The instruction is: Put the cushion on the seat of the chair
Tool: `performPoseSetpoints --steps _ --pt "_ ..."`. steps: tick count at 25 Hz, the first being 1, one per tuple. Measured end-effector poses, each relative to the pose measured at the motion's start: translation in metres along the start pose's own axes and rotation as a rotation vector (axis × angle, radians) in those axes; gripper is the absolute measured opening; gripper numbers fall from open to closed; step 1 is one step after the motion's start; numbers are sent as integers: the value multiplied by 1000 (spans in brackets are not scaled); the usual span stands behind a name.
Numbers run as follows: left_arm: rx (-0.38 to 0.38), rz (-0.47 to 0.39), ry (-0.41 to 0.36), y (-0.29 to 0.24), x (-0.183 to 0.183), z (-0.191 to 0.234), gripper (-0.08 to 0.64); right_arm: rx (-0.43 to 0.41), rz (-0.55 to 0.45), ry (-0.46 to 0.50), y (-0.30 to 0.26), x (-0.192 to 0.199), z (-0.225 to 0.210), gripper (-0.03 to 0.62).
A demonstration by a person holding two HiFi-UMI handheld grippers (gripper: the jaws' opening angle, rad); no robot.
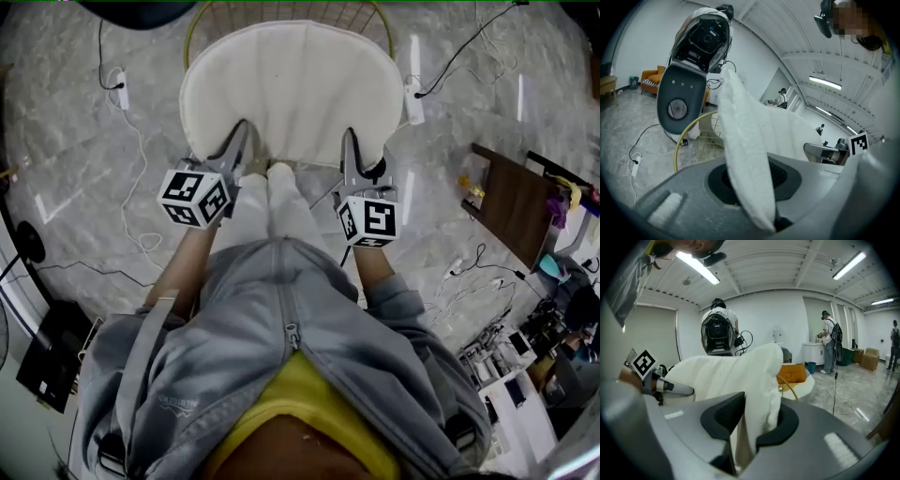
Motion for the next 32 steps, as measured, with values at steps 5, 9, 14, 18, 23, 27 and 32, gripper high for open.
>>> performPoseSetpoints --steps 5,9,14,18,23,27,32 --pt "6 79 18 -25 35 21 64 13 64 -33 -17 43 -5 80" --pt "0 119 27 -40 55 41 64 8 92 -49 -36 72 -5 80" --pt "-26 155 47 -57 82 58 64 4 130 -92 -55 106 -10 81" --pt "-34 193 70 -82 108 66 64 11 170 -108 -69 134 -24 81" --pt "-14 237 81 -116 131 80 66 19 207 -119 -89 166 -44 83" --pt "-13 266 92 -142 144 88 66 31 237 -133 -106 184 -57 83" --pt "-10 301 96 -165 156 103 67 38 282 -175 -129 203 -69 84"
Point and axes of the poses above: the fingertips, and each gripper's own axes: y backward along the fingers, z to its left, x out of its underside, the point moved 10 cm from there along y, backward along the fingers, and after that the axes turned 8 degrees about -x, right-handed, at the moved point
